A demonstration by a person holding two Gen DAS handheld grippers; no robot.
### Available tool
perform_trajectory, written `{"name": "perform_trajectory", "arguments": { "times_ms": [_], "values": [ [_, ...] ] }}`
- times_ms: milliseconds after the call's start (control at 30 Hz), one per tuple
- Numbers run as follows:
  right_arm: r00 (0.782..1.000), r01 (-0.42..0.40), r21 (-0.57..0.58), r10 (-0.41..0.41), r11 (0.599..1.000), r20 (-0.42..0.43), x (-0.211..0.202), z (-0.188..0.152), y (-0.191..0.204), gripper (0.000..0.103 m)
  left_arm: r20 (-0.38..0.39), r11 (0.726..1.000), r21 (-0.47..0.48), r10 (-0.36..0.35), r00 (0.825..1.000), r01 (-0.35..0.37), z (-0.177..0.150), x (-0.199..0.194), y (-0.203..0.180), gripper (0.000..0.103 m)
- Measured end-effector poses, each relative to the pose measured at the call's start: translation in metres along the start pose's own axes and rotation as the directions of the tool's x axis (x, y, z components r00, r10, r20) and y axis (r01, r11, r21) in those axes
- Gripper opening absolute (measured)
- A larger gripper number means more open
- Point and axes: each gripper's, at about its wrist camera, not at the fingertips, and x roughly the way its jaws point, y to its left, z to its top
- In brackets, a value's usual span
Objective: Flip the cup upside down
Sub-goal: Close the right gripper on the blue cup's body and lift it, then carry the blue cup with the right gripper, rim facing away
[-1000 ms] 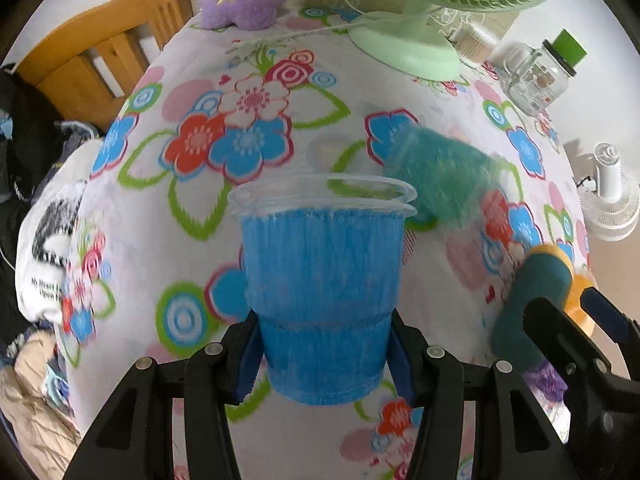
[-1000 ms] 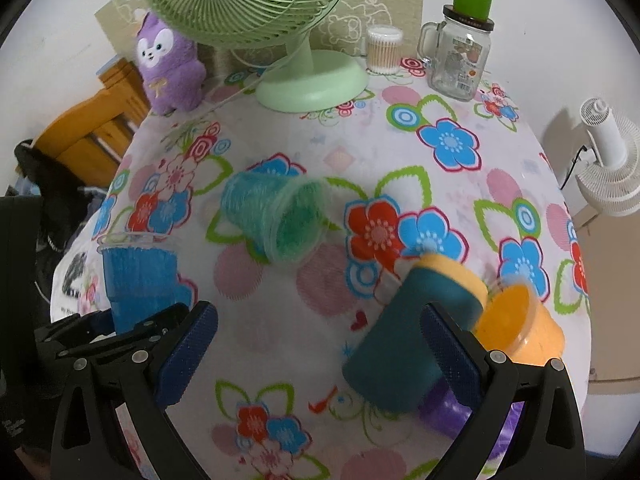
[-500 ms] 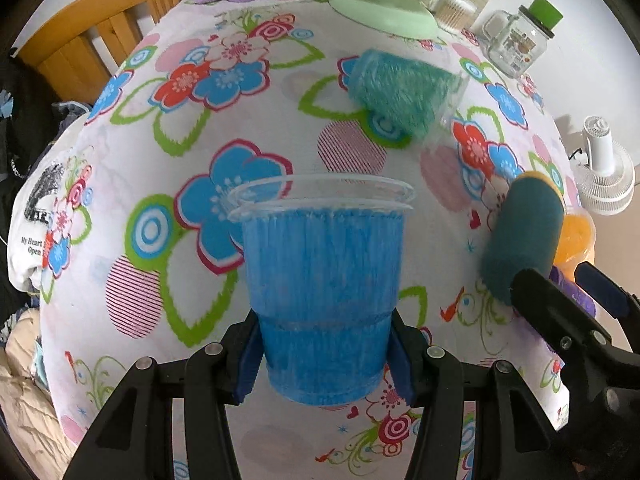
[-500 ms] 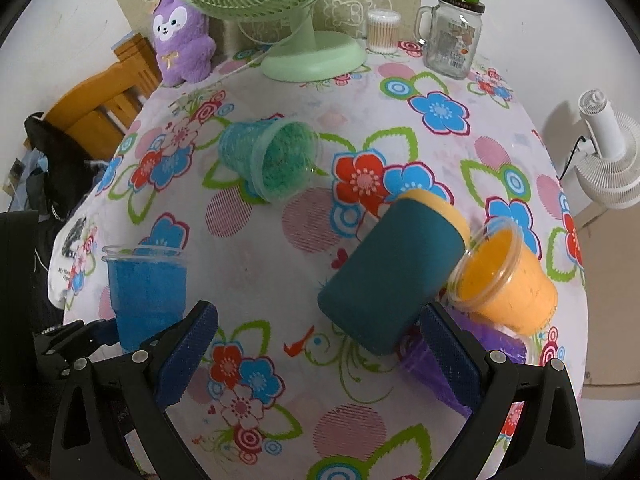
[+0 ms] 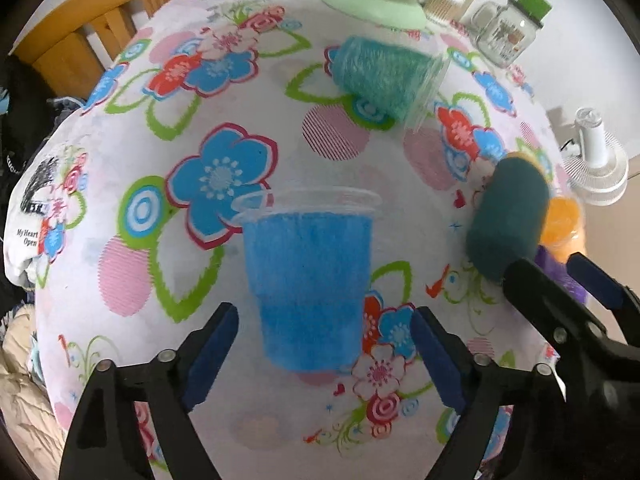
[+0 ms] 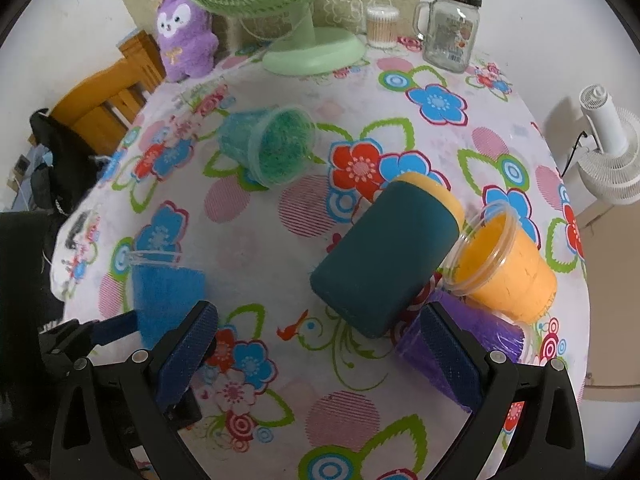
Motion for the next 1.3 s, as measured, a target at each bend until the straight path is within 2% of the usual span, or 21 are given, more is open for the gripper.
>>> {"name": "perform_trajectory", "arguments": {
  "times_ms": [200,500,667,833,933,1033,1133,1200,1300],
  "values": [
    [0.999,-0.019,-0.009,0.019,1.0,0.051,-0.029,-0.002,0.019,0.102,0.027,0.999,0.042,-0.005,1.0,0.004,-0.009,-0.031,0.013,0.091],
    [0.988,-0.017,0.044,0.01,0.999,0.152,-0.055,-0.024,0.064,0.102,0.063,0.983,0.183,-0.008,0.998,-0.003,-0.014,-0.061,0.055,0.091],
    [0.978,0.019,0.098,-0.039,0.995,0.207,-0.059,-0.04,0.083,0.102,0.061,0.955,0.295,-0.017,0.998,-0.002,-0.011,-0.066,0.075,0.091],
    [0.955,0.024,0.123,-0.06,0.992,0.291,-0.06,-0.058,0.095,0.102,0.052,0.937,0.351,-0.014,0.999,-0.005,-0.009,-0.06,0.083,0.091],
    [0.939,0.077,0.096,-0.104,0.992,0.328,-0.056,-0.065,0.105,0.102,0.062,0.93,0.367,-0.014,0.998,-0.01,-0.01,-0.054,0.088,0.091],
    [0.933,0.082,0.056,-0.096,0.995,0.346,-0.038,-0.073,0.112,0.101,0.086,0.924,0.38,0.016,0.996,-0.048,-0.011,-0.041,0.094,0.091],
    [0.924,0.068,0.07,-0.089,0.995,0.371,-0.019,-0.083,0.115,0.1,0.099,0.911,0.405,0.034,0.995,-0.071,-0.012,-0.025,0.101,0.091],
    [0.916,0.075,0.088,-0.103,0.993,0.387,-0.004,-0.09,0.116,0.094,0.108,0.908,0.411,0.032,0.994,-0.074,-0.012,-0.017,0.105,0.091],
    [0.916,0.063,0.108,-0.1,0.992,0.389,0.013,-0.096,0.116,0.091,0.128,0.905,0.417,0.031,0.991,-0.082,-0.012,-0.009,0.112,0.091]
  ]
}}
